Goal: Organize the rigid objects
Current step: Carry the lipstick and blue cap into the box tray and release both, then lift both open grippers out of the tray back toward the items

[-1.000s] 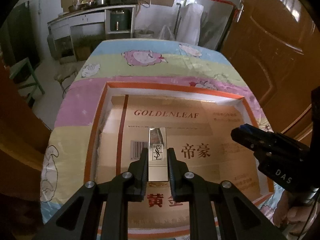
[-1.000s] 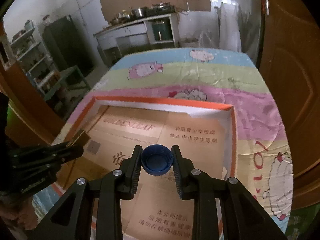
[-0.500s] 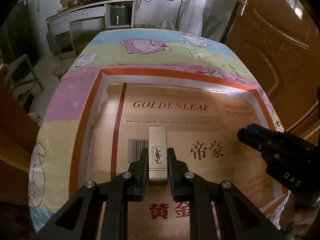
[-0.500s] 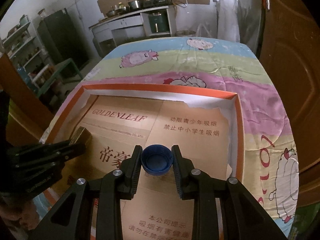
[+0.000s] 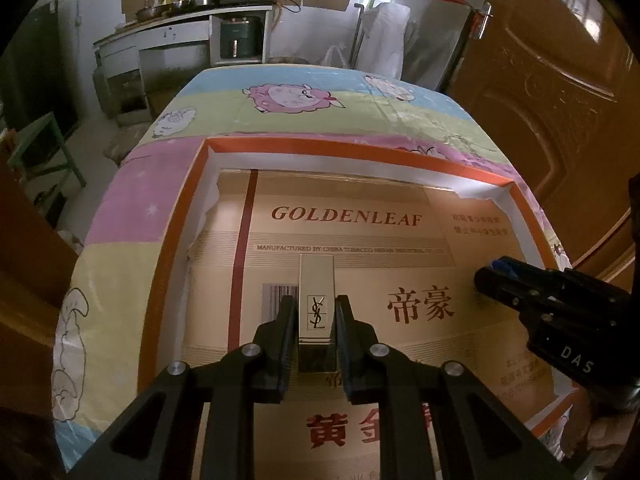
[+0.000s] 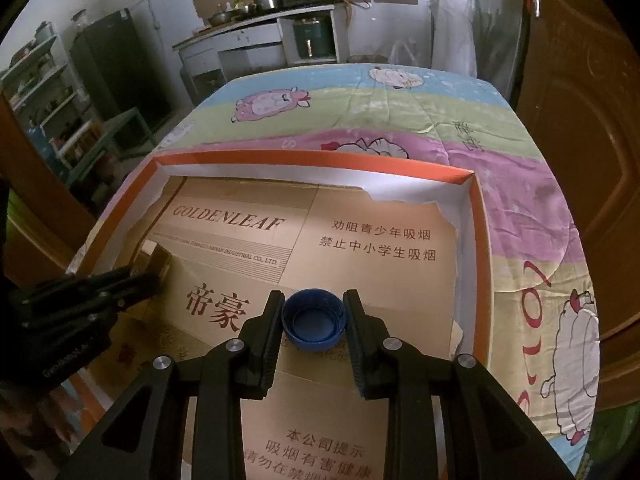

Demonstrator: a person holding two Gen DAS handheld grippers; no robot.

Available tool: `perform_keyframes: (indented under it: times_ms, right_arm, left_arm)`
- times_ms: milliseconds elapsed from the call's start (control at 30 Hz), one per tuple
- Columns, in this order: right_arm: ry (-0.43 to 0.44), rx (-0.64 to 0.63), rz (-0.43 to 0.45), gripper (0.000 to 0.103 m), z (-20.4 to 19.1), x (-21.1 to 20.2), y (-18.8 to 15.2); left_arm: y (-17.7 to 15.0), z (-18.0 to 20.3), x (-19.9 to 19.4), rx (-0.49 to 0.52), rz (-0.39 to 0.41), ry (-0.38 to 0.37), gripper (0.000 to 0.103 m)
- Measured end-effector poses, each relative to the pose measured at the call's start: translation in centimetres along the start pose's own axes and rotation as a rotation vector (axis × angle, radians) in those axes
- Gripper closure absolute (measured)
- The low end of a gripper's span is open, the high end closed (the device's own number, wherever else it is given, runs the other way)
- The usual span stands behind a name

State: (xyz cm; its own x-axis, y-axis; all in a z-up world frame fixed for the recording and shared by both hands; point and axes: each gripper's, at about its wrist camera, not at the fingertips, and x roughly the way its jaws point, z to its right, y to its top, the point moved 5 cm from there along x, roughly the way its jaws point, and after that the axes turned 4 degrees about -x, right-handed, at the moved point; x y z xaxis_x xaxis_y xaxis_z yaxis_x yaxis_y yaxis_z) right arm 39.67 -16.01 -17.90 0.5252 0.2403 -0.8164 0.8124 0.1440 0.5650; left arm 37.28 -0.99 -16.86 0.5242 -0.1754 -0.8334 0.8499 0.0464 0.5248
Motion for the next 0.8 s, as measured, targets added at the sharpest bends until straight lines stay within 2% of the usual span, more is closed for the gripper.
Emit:
perform_keyframes:
  times_ms: [33,100,167,200,267,400,567,633,733,800]
  right_arm:
    - [0.000,-0.001,0.003,0.072,0.0,0.0,0.0]
    - [0.000,-0.002,0.010,0.072,0.0,-0.1,-0.1]
    - [0.001,0.000,0.016,0.063,0.0,-0.3,-0.2]
    - [0.003,0.001,0.018,0.059,0.0,-0.4,-0.2]
    - [0.002,-0.001,0.020,0.055,0.0,-0.7,-0.3]
    - [-0.019,-0.021,0.031,0.055,-0.2,-1.3,-0.8]
    - [-0.026,-0.009,0.060,0.055,0.0,-2.8,-1.4]
    - [-0.029,-0.009,0.077,0.055,-0.1,-3.6,-1.7]
    - [-0.027,-0.010,0.105,0.055,-0.4,-5.2,-2.2]
    - [-0.033,-0.017,0.131,0.055,-0.8,-6.7,-2.9]
  left_arm:
    - [0.0,0.1,-0.1,0.004,-0.001,-0.001,0.081]
    - [-0.1,0.3,-0.3,0.011,-0.008,-0.009,0.063]
    - [-0.1,0.5,-0.8,0.009,0.002,-0.018,0.051]
    - [-0.1,0.5,-1.0,0.006,0.010,-0.022,0.049]
    - [-0.1,0.5,-1.7,-0.003,0.026,-0.025,0.049]
    - [-0.3,0.3,-3.2,-0.018,0.053,-0.030,0.049]
    - [-1.1,0.5,-5.0,-0.026,0.044,-0.090,0.049]
    - [-1.6,0.7,-5.7,-0.014,0.039,-0.083,0.049]
    - [-2.3,1.2,-7.3,0.025,0.087,-0.040,0.049]
    - [-2.7,1.3,-8.2,0.026,0.110,-0.042,0.049]
